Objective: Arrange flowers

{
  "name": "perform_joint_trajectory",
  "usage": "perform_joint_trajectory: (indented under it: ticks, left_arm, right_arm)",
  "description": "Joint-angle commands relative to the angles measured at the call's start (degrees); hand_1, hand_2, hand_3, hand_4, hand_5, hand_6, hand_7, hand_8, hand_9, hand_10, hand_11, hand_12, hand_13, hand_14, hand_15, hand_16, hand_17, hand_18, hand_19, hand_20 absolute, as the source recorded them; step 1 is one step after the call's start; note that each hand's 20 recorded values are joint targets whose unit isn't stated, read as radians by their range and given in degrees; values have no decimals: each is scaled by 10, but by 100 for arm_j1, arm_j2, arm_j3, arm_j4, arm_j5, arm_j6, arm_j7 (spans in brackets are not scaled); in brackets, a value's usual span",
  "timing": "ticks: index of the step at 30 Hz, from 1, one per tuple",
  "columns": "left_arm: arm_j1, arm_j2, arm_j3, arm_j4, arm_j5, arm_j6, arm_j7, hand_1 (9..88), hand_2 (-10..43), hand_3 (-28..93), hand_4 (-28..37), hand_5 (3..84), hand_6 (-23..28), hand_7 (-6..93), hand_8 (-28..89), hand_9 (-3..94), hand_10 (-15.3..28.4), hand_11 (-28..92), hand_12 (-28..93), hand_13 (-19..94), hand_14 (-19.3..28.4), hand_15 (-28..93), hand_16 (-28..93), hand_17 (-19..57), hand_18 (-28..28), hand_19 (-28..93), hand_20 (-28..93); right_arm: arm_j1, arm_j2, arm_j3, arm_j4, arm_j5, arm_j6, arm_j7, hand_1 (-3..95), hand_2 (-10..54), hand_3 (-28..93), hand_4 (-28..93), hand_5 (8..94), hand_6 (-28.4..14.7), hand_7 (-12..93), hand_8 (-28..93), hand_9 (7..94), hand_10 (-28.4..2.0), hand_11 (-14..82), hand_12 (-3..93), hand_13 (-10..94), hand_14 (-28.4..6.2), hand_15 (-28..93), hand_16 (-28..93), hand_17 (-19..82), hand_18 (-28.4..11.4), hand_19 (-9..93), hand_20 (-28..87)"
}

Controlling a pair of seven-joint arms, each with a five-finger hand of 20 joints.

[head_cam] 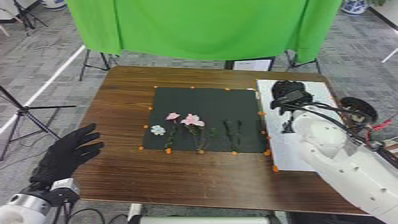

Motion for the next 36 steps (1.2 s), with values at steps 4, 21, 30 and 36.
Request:
perform_joint_trajectory:
  ticks: [4,21,30,36]
  left_arm:
    - [-16,-29,58,-11,-11,5,-60,242,7,724,-283,320,57,181,-101,272,136,249,170,201,179,467,-46,-97,219,413,88]
    - [-76,-21,106,12,-7,-17,-87,242,6,724,-283,320,57,181,-100,272,135,250,170,201,179,467,-45,-97,219,413,89]
    - [-92,6,114,26,-5,-27,-98,243,7,724,-283,320,57,182,-100,272,135,250,169,200,179,467,-45,-97,219,413,89]
    - [-63,27,106,25,-10,-33,-91,243,6,724,-283,320,58,181,-101,272,135,251,169,200,179,466,-45,-97,219,413,89]
  right_arm:
    - [486,-800,-411,-621,563,-637,-755,455,-83,842,-283,658,40,545,-2,857,-42,186,485,774,-19,504,341,232,-166,698,384]
    - [633,-1305,-857,-191,710,-1328,-1086,461,-80,832,-283,655,40,542,-8,855,-44,173,481,768,-19,500,344,233,-165,696,378]
    - [618,-1388,-910,-62,673,-1389,-1052,456,-80,830,-283,651,42,541,-10,852,-43,164,481,764,-18,493,350,228,-164,692,376]
    - [600,-1367,-964,-19,274,-1303,-1197,421,-86,819,-283,637,38,529,-18,822,-48,207,432,749,-30,519,295,221,-166,690,374]
